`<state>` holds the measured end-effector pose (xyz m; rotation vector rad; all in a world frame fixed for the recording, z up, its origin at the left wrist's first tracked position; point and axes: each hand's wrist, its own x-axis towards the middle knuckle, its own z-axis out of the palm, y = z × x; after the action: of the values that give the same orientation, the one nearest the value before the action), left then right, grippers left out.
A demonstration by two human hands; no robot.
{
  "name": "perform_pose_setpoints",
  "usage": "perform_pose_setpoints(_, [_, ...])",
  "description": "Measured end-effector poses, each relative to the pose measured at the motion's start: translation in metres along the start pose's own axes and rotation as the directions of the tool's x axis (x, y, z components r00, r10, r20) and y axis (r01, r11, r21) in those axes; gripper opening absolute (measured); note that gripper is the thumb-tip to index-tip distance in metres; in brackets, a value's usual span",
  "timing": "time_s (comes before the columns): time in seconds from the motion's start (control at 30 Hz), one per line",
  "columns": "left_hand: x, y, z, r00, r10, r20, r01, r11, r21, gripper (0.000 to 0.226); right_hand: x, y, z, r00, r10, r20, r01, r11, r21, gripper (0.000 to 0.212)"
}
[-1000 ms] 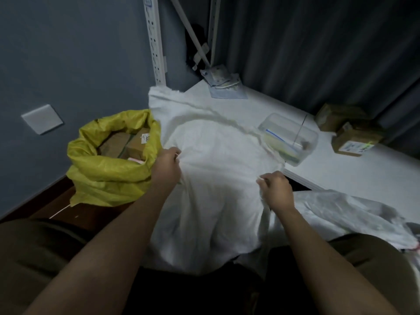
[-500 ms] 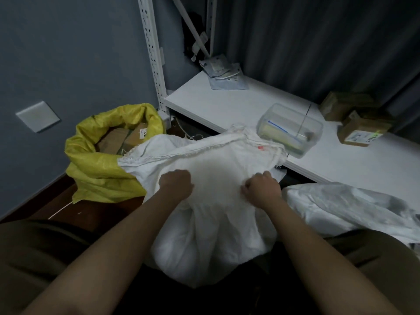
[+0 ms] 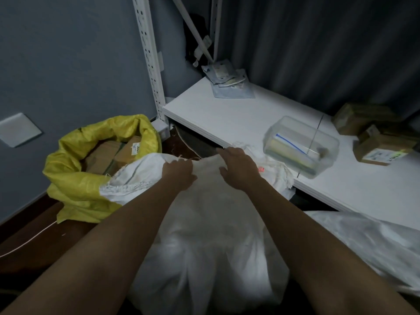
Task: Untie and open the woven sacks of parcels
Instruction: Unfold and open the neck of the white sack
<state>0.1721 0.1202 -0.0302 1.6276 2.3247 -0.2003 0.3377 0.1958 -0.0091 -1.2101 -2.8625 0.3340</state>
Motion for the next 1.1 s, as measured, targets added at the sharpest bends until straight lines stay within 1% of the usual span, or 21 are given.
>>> perform_pose_setpoints(0.07, [0.004, -0.002, 0.007, 0.997, 0.074, -0.025, -0.075, 0.995, -0.066, 0.042, 0.02, 0.001, 0.008, 0.997, -0.07, 0.034, 0.071, 0.997, -0.018, 0.079])
perform_pose_setpoints(0.1, [0.005, -0.001, 0.006, 0.991, 0.125, -0.053, -0.13, 0.987, -0.095, 0.039, 0.03, 0.002, 0.012, 0.995, -0.092, 0.045, 0.094, 0.995, -0.042, 0.084])
perform_pose_setpoints(0.13, [0.006, -0.001, 0.001, 0.982, 0.177, -0.072, -0.184, 0.977, -0.111, 0.039, 0.039, 0.004, 0.016, 0.993, -0.101, 0.057, 0.105, 0.993, -0.057, 0.084])
perform_pose_setpoints(0.17, [0.006, -0.002, -0.006, 0.971, 0.222, -0.084, -0.231, 0.967, -0.111, 0.041, 0.047, 0.006, 0.016, 0.993, -0.092, 0.072, 0.096, 0.994, -0.056, 0.077])
perform_pose_setpoints(0.23, [0.006, -0.006, -0.026, 0.956, 0.274, -0.101, -0.282, 0.956, -0.078, 0.038, 0.052, 0.014, 0.01, 0.995, -0.039, 0.094, 0.044, 0.998, -0.054, 0.05])
perform_pose_setpoints(0.27, [0.006, -0.01, -0.037, 0.953, 0.279, -0.116, -0.285, 0.957, -0.046, 0.033, 0.05, 0.018, 0.004, 0.996, -0.012, 0.09, 0.018, 0.998, -0.06, 0.041])
perform_pose_setpoints(0.3, [0.005, -0.013, -0.048, 0.951, 0.274, -0.141, -0.277, 0.961, 0.002, 0.029, 0.044, 0.023, -0.003, 0.997, 0.007, 0.072, -0.003, 0.998, -0.057, 0.037])
perform_pose_setpoints(0.37, [-0.001, -0.012, -0.07, 0.945, 0.267, -0.191, -0.249, 0.962, 0.111, 0.029, 0.028, 0.029, -0.025, 1.0, 0.025, 0.013, -0.025, 1.0, -0.014, 0.029])
perform_pose_setpoints(0.43, [-0.013, -0.003, -0.093, 0.927, 0.279, -0.252, -0.235, 0.953, 0.191, 0.029, 0.009, 0.032, -0.055, 0.995, 0.018, -0.094, -0.021, 0.999, -0.034, 0.024])
perform_pose_setpoints(0.53, [-0.039, 0.013, -0.132, 0.898, 0.252, -0.361, -0.172, 0.956, 0.239, 0.027, -0.024, 0.03, -0.113, 0.964, 0.043, -0.264, -0.038, 0.999, 0.023, 0.025])
perform_pose_setpoints(0.6, [-0.062, 0.023, -0.168, 0.862, 0.246, -0.443, -0.137, 0.955, 0.263, 0.026, -0.052, 0.027, -0.159, 0.935, 0.028, -0.355, -0.011, 0.999, 0.048, 0.025])
perform_pose_setpoints(0.7, [-0.11, 0.038, -0.221, 0.779, 0.322, -0.538, -0.121, 0.919, 0.375, 0.024, -0.1, 0.016, -0.223, 0.902, 0.011, -0.432, -0.009, 1.0, 0.007, 0.02])
perform_pose_setpoints(0.77, [-0.146, 0.049, -0.254, 0.722, 0.366, -0.587, -0.102, 0.895, 0.434, 0.022, -0.13, 0.005, -0.262, 0.856, -0.018, -0.517, -0.032, 0.996, -0.088, 0.018])
perform_pose_setpoints(0.8, [-0.163, 0.054, -0.27, 0.689, 0.379, -0.618, -0.083, 0.888, 0.452, 0.02, -0.144, -0.001, -0.278, 0.814, -0.037, -0.579, -0.054, 0.989, -0.14, 0.018])
perform_pose_setpoints(0.83, [-0.18, 0.057, -0.284, 0.646, 0.391, -0.655, -0.063, 0.883, 0.465, 0.019, -0.158, -0.007, -0.292, 0.759, -0.055, -0.649, -0.083, 0.98, -0.181, 0.019])
perform_pose_setpoints(0.9, [-0.207, 0.059, -0.308, 0.561, 0.41, -0.719, -0.026, 0.877, 0.48, 0.016, -0.18, -0.017, -0.31, 0.634, -0.073, -0.77, -0.115, 0.976, -0.187, 0.023])
perform_pose_setpoints(0.93, [-0.217, 0.059, -0.315, 0.542, 0.43, -0.722, -0.017, 0.865, 0.502, 0.014, -0.187, -0.021, -0.313, 0.61, -0.074, -0.789, -0.129, 0.973, -0.191, 0.023])
perform_pose_setpoints(0.97, [-0.224, 0.057, -0.321, 0.546, 0.469, -0.694, -0.011, 0.833, 0.554, 0.013, -0.192, -0.025, -0.314, 0.649, -0.072, -0.757, -0.157, 0.961, -0.227, 0.023])
perform_pose_setpoints(1.03, [-0.232, 0.051, -0.324, 0.587, 0.544, -0.6, -0.021, 0.751, 0.66, 0.014, -0.198, -0.03, -0.311, 0.79, -0.05, -0.611, -0.203, 0.92, -0.337, 0.021])
perform_pose_setpoints(1.07, [-0.234, 0.048, -0.324, 0.598, 0.559, -0.575, -0.049, 0.741, 0.67, 0.017, -0.2, -0.031, -0.312, 0.821, -0.035, -0.569, -0.204, 0.915, -0.349, 0.023])
perform_pose_setpoints(1.1, [-0.235, 0.044, -0.322, 0.597, 0.566, -0.569, -0.09, 0.752, 0.653, 0.022, -0.202, -0.032, -0.314, 0.827, -0.034, -0.561, -0.192, 0.921, -0.34, 0.025])
